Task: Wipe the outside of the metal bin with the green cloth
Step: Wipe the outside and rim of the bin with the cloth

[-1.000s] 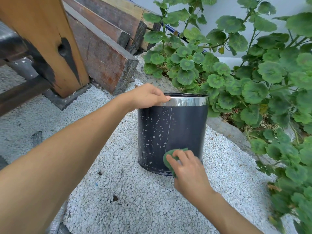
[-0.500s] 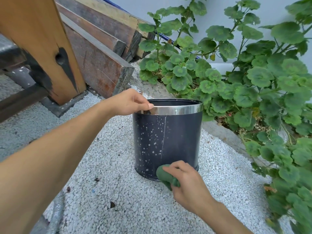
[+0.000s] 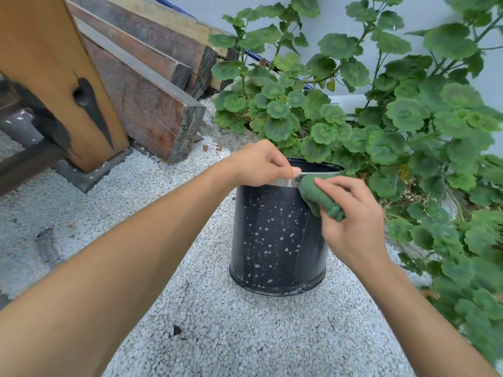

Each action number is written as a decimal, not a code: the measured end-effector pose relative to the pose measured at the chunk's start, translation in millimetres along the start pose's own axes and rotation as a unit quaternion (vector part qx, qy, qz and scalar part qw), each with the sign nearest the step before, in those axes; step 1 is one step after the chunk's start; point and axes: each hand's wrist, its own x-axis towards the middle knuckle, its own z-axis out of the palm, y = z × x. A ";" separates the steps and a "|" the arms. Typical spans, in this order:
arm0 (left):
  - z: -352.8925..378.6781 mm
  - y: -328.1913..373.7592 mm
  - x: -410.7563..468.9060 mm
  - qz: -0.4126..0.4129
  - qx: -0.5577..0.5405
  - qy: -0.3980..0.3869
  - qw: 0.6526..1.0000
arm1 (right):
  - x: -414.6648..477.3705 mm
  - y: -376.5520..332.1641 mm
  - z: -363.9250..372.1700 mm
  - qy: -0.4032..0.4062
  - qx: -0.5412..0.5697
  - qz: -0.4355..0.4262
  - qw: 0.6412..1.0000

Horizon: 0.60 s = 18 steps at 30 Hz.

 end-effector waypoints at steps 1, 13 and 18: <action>-0.5 0.4 0.2 -0.003 -0.011 -0.009 1.000 | 1.3 2.3 1.0 0.007 -0.002 0.003 1.000; -7.2 -13.3 3.6 -0.039 -0.060 0.021 0.997 | -6.9 4.7 20.9 -0.097 0.011 0.008 0.995; -10.5 -17.0 10.1 -0.051 -0.062 0.038 0.996 | -41.2 3.8 21.8 -0.148 0.002 0.021 0.989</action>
